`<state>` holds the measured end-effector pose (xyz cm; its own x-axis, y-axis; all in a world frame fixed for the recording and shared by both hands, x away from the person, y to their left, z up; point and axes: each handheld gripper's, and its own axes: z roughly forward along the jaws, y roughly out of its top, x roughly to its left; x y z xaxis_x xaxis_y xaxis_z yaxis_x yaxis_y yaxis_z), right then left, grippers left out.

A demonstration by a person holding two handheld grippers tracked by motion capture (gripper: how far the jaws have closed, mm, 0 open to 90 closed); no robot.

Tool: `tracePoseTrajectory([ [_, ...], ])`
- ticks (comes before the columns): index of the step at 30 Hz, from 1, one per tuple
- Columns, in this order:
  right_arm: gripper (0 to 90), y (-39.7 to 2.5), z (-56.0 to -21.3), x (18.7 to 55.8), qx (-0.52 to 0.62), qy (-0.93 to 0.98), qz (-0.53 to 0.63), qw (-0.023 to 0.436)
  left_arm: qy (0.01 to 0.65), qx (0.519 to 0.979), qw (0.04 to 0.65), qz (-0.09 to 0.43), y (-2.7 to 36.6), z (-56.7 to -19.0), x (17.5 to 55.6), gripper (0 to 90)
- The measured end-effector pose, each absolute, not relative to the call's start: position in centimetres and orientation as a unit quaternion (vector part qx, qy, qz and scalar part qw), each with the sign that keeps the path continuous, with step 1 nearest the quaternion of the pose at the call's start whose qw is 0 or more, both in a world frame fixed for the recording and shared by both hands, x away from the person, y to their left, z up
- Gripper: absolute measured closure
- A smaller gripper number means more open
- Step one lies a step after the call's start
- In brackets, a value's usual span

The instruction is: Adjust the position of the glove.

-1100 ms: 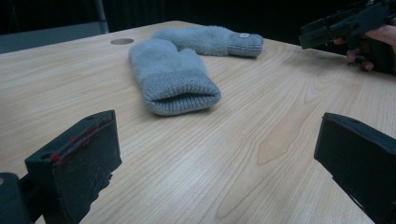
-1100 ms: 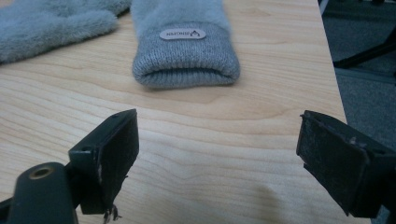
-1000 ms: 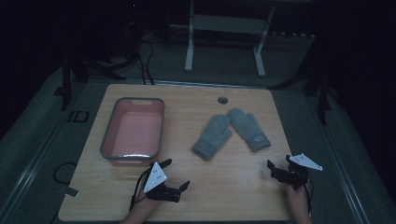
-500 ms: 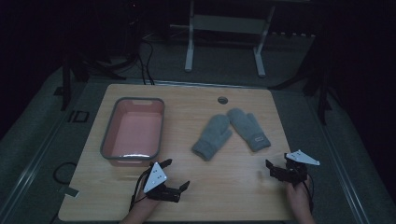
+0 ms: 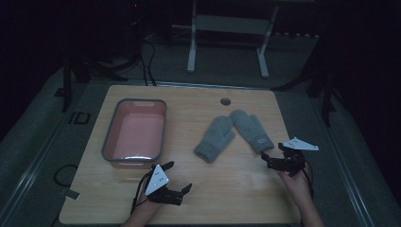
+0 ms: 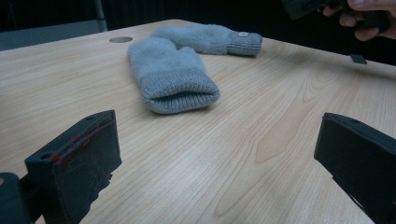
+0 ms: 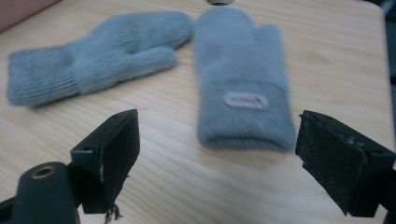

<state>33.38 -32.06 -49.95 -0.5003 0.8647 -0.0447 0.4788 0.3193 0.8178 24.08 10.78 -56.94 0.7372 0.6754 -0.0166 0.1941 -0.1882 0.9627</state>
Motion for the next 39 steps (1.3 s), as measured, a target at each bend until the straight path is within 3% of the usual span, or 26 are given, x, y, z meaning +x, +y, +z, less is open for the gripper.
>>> tracePoseTrajectory([
  [18, 18.2, -25.9, -48.1, 38.8, 0.355, 0.814, 0.405, 0.218, 0.292, 0.742, 0.566, 0.208, 10.8, -56.9, 24.1, 0.7],
  [30, 22.6, -22.0, -50.0, 42.8, 0.326, 0.840, 0.408, 0.148, 0.289, 0.743, 0.566, 0.210, 10.8, -56.9, 24.0, 0.7],
  [39, 22.8, -19.0, -51.3, 44.9, 0.307, 0.855, 0.395, 0.136, 0.287, 0.744, 0.566, 0.210, 10.8, -56.9, 24.0, 0.7],
])
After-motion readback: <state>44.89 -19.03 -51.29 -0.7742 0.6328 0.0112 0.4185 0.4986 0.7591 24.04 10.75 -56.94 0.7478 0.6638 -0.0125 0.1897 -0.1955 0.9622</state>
